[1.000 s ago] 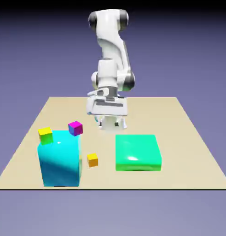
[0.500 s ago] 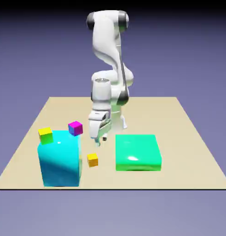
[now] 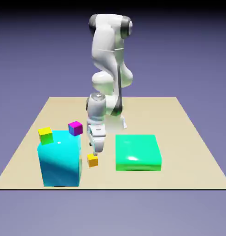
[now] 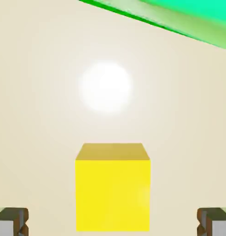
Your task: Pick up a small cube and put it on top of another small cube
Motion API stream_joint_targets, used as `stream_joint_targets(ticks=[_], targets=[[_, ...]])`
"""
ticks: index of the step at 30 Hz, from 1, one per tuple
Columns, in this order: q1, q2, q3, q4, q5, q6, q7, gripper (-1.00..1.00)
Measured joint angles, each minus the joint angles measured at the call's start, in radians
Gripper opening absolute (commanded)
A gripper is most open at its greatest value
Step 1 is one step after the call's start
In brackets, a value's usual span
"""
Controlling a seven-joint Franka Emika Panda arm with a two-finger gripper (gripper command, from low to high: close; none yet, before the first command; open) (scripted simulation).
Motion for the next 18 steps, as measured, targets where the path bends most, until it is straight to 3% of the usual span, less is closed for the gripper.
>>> stream_joint_targets(ticks=[7, 8, 18], targets=[[-0.215, 0.192, 0.254, 0.04, 0.184, 0.153, -0.127, 0.0], [-0.223, 0.199, 0.263, 0.042, 0.191, 0.158, -0.132, -1.0], [0.023, -0.02, -0.027, -0.004, -0.019, -0.017, 0.013, -1.0]])
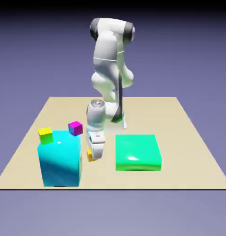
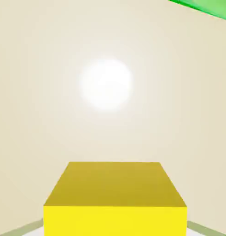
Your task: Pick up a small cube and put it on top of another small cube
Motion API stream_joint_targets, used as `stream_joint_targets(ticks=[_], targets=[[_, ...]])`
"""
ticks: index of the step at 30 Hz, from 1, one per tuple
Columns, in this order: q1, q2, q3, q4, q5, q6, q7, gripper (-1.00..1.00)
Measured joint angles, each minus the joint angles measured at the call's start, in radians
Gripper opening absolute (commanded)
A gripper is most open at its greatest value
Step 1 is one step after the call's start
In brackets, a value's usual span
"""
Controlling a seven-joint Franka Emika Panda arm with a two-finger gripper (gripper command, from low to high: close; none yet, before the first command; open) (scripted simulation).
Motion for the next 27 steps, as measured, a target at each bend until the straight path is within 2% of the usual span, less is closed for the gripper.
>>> stream_joint_targets(ticks=[4, 7, 14, 24, 27], targets=[[0.07, -0.062, -0.082, -0.013, -0.059, -0.049, 0.041, -1.0], [0.178, -0.003, -0.098, 0.076, 0.026, -0.06, 0.012, -1.0], [0.427, -0.011, -0.285, 0.327, 0.02, -0.183, -0.243, -1.0], [0.518, -0.274, -0.623, 0.504, -0.351, -0.412, -0.677, -1.0], [0.505, -0.376, -0.718, 0.507, -0.481, -0.465, -0.785, -1.0]])
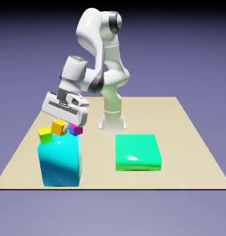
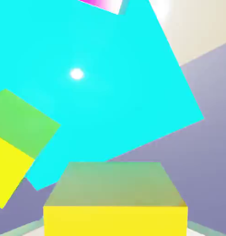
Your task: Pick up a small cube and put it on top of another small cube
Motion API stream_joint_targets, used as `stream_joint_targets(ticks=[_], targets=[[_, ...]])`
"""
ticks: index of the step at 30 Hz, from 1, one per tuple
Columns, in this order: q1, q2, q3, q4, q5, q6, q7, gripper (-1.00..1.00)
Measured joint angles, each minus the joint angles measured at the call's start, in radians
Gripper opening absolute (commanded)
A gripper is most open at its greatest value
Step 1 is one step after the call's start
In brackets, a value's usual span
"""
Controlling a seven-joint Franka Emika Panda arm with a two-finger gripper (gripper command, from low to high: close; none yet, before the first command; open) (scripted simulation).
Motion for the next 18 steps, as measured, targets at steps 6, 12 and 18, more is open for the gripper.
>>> stream_joint_targets(ticks=[6, 12, 18], targets=[[-0.026, -0.212, -0.19, -0.037, -0.226, -0.077, -0.189, -1.0], [0.004, -0.407, -0.389, -0.113, -0.343, -0.102, -0.34, -1.0], [0.144, -0.496, -0.568, -0.112, -0.408, -0.059, -0.323, -1.0]])
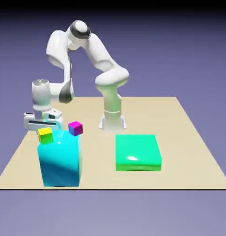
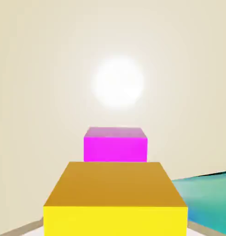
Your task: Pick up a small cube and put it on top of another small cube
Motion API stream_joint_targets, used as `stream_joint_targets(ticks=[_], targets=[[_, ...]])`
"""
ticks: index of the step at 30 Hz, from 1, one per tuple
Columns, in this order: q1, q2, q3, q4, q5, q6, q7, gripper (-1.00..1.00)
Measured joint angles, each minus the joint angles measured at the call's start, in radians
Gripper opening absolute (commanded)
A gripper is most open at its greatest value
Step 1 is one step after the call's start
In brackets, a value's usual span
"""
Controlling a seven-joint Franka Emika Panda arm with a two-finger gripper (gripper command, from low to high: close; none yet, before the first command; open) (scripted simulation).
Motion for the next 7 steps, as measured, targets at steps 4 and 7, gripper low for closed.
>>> stream_joint_targets(ticks=[4, 7], targets=[[0.116, -0.059, -0.144, 0.034, -0.119, 0.042, 0.072, 1.0], [0.087, -0.044, -0.108, 0.025, -0.088, 0.031, 0.053, 1.0]])
